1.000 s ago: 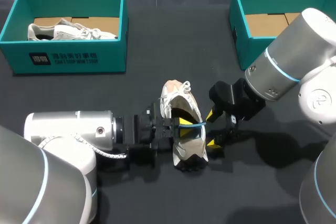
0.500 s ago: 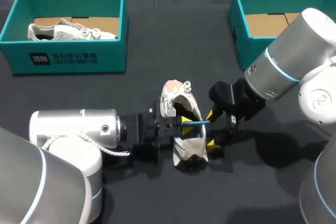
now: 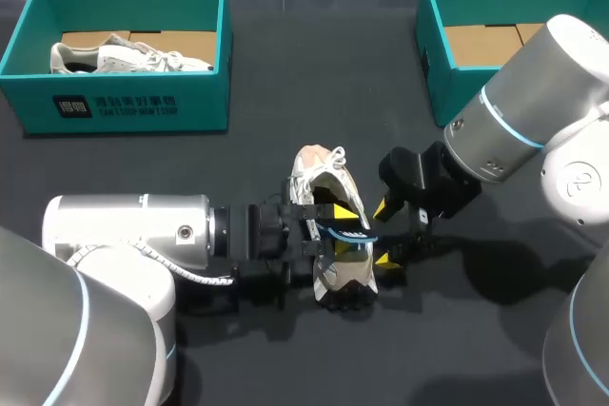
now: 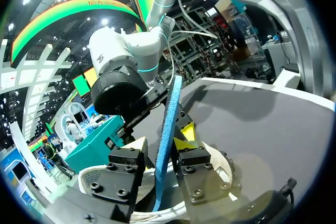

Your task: Take the shoe out of the shoebox, open the shoe tongue, remove and reinsert the insole, then place the shoe into the shoebox

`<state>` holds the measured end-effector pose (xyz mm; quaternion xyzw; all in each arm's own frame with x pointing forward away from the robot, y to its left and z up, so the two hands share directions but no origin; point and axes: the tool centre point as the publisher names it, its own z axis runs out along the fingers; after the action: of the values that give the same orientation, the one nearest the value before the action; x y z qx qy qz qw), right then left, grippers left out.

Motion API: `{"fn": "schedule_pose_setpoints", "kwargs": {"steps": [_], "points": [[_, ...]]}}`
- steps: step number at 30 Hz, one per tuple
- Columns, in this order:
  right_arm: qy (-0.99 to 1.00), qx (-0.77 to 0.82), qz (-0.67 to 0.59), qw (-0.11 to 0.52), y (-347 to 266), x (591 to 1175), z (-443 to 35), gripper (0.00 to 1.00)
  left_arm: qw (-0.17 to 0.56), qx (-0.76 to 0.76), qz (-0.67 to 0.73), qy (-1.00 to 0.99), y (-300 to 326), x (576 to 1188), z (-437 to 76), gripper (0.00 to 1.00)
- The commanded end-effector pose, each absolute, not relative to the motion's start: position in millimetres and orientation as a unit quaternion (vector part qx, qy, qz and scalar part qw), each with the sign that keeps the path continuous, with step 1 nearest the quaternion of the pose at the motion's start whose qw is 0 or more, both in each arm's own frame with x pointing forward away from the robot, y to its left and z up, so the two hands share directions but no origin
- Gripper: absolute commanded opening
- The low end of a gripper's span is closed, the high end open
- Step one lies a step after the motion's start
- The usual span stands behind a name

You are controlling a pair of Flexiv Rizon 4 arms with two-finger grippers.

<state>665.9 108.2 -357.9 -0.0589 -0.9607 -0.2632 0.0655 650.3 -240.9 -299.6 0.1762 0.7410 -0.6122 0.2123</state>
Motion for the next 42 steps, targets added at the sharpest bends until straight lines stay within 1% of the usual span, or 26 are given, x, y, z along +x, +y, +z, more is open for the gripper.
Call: {"fn": "schedule_pose_setpoints", "kwargs": {"steps": [1, 11, 21, 26, 27, 28, 29, 31, 36, 39, 40, 42], "points": [[-0.961, -0.060, -0.262, 0.064, 109, 665, -359, 1.00, 0.221, 0.181, -0.608, 0.741, -240, 644, -302, 0.00], [-0.961, -0.060, -0.262, 0.064, 109, 665, -359, 1.00, 0.251, 0.178, -0.588, 0.748, -245, 665, -334, 0.00], [-0.961, -0.060, -0.262, 0.064, 109, 665, -359, 1.00, 0.235, 0.138, -0.582, 0.766, -241, 690, -350, 0.00], [-0.961, -0.060, -0.262, 0.064, 109, 665, -359, 1.00, 0.229, 0.138, -0.587, 0.764, -237, 686, -343, 0.00], [-0.961, -0.060, -0.262, 0.064, 109, 665, -359, 1.00, 0.228, 0.139, -0.591, 0.762, -237, 684, -340, 0.02], [-0.961, -0.060, -0.262, 0.064, 109, 665, -359, 1.00, 0.226, 0.140, -0.593, 0.760, -236, 682, -337, 0.15], [-0.961, -0.060, -0.262, 0.064, 109, 665, -359, 1.00, 0.227, 0.143, -0.595, 0.758, -236, 679, -333, 0.24], [-0.961, -0.060, -0.262, 0.064, 109, 665, -359, 1.00, 0.219, 0.144, -0.605, 0.752, -235, 674, -326, 0.27], [-0.961, -0.060, -0.262, 0.064, 109, 665, -359, 1.00, 0.210, 0.155, -0.620, 0.740, -235, 662, -309, 0.29], [-0.961, -0.060, -0.262, 0.064, 109, 665, -359, 1.00, 0.212, 0.164, -0.620, 0.737, -237, 655, -303, 0.27], [-0.961, -0.060, -0.262, 0.064, 109, 665, -359, 1.00, 0.212, 0.166, -0.620, 0.737, -237, 654, -302, 0.20], [-0.961, -0.060, -0.262, 0.064, 109, 665, -359, 1.00, 0.219, 0.172, -0.616, 0.737, -239, 653, -303, 0.00]]}}
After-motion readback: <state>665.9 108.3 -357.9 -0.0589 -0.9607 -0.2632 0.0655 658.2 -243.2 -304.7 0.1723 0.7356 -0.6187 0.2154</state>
